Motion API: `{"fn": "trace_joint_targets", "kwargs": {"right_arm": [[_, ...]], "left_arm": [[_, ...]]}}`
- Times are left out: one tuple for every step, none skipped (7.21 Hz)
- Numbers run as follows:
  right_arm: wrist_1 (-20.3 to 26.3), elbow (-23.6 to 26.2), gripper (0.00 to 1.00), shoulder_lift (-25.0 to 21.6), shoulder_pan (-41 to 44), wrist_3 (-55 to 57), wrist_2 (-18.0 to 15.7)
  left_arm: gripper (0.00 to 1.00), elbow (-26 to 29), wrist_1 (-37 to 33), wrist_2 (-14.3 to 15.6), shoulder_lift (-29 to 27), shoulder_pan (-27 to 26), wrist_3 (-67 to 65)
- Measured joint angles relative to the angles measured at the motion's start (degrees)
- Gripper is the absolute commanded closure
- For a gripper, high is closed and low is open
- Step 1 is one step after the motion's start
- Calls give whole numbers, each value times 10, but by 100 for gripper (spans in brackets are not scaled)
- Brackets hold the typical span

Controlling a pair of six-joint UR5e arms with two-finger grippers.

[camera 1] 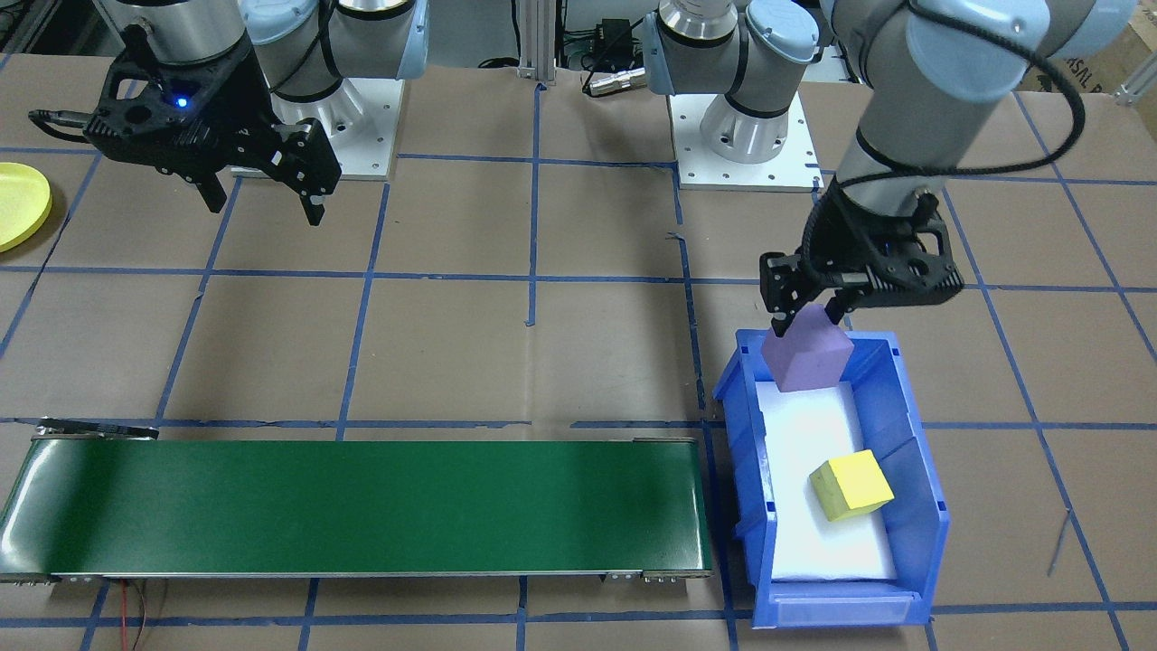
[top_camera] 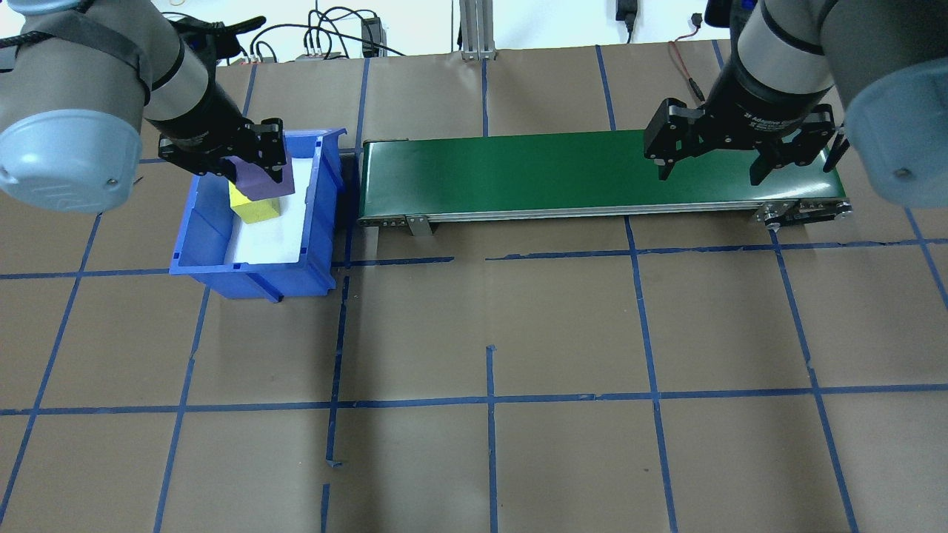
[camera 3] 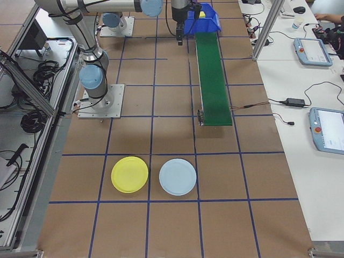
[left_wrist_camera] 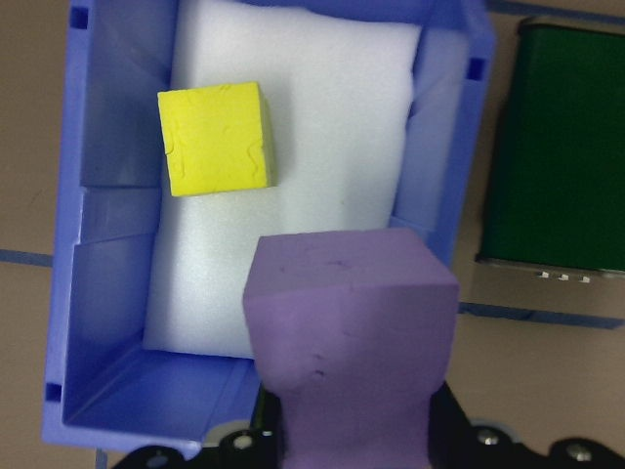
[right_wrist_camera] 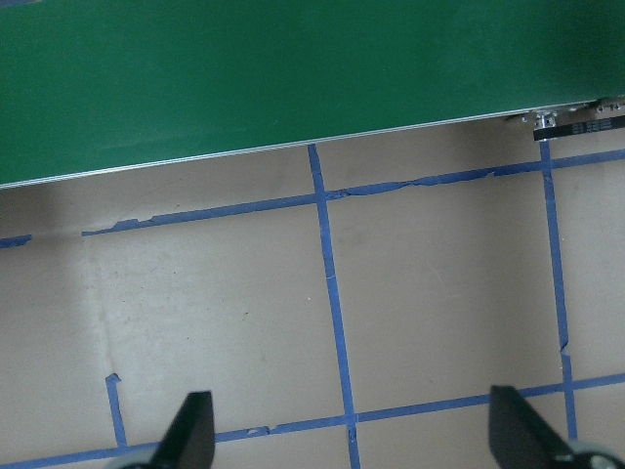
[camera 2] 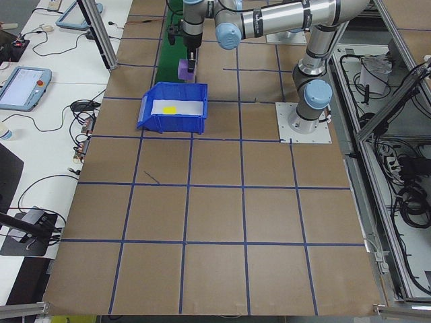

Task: Move block left to right into plate

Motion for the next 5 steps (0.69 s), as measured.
{"fn": "trace_joint_targets", "kwargs": {"right_arm": [[0, 0, 0, 0, 0, 0, 0], [0, 0, 0, 0, 0, 0, 0], [0, 0, 0, 0, 0, 0, 0], [0, 0, 0, 0, 0, 0, 0], [0, 0, 0, 0, 0, 0, 0]], "left_arm": [[69, 1, 12, -21, 0, -17, -17], [69, 0, 41, -50, -19, -31, -40], [69, 0, 81, -70, -51, -47, -60], [69, -1, 127, -78, -89, -67, -78], [69, -1, 163, -80, -123, -81, -92]]}}
